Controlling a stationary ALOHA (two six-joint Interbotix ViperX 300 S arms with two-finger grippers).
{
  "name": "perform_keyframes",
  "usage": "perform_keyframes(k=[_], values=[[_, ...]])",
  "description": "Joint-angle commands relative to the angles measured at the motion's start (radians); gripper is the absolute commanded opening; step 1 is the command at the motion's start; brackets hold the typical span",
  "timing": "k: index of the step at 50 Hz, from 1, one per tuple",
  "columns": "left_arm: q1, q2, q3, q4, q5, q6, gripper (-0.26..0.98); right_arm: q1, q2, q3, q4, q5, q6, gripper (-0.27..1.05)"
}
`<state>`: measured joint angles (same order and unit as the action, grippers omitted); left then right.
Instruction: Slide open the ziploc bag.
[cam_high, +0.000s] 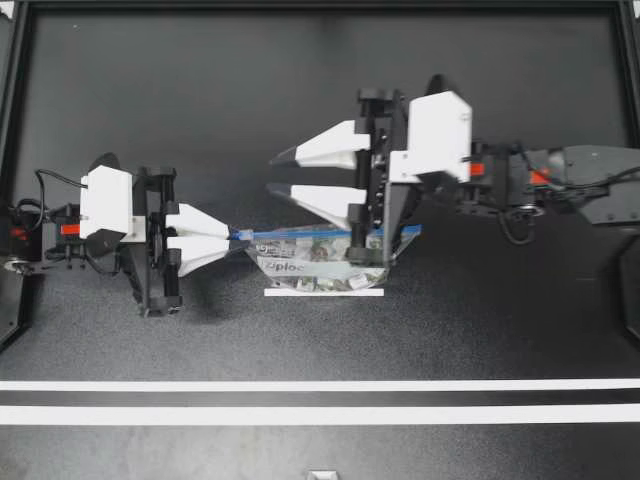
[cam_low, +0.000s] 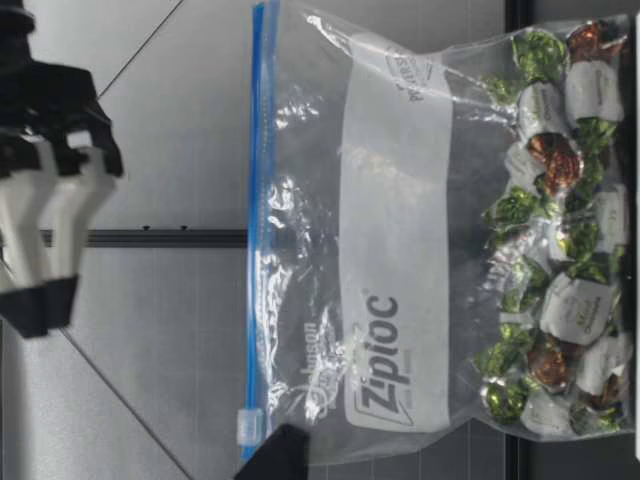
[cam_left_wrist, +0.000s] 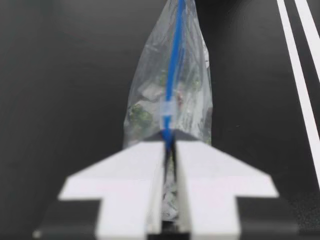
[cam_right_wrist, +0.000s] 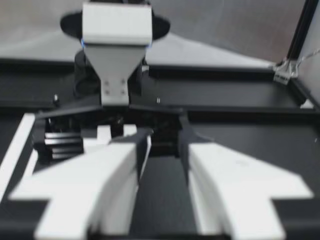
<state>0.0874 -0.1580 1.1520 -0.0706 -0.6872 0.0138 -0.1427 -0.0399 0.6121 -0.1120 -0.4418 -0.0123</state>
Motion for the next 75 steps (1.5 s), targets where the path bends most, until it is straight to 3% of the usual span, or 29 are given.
perform_keyframes(k=[1,15,36,45,64,75], values=[[0.002,-0.018,-0.018,-0.002,-0.011,0.008,-0.14,0.021,0.017,-0.044,-0.021,0.025,0.002,0.45],[0.003,-0.025,-0.028,0.009,-0.011,0.014,-0.16,0.069,0.107,-0.124,-0.046,0.186,0.002,0.60],[0.003,-0.040,-0.026,0.015,-0.003,0.014,-0.16,0.069,0.170,-0.173,-0.046,0.313,0.002,0.58],[0.003,-0.040,-0.025,0.018,-0.003,0.014,-0.16,0.069,0.176,-0.184,-0.046,0.336,0.003,0.44],[0.003,-0.038,-0.018,0.018,-0.003,0.014,-0.16,0.069,0.152,-0.184,-0.046,0.400,0.006,-0.03],[0.002,-0.038,-0.005,0.018,-0.003,0.015,-0.16,0.069,0.101,-0.179,-0.046,0.548,0.002,-0.11]])
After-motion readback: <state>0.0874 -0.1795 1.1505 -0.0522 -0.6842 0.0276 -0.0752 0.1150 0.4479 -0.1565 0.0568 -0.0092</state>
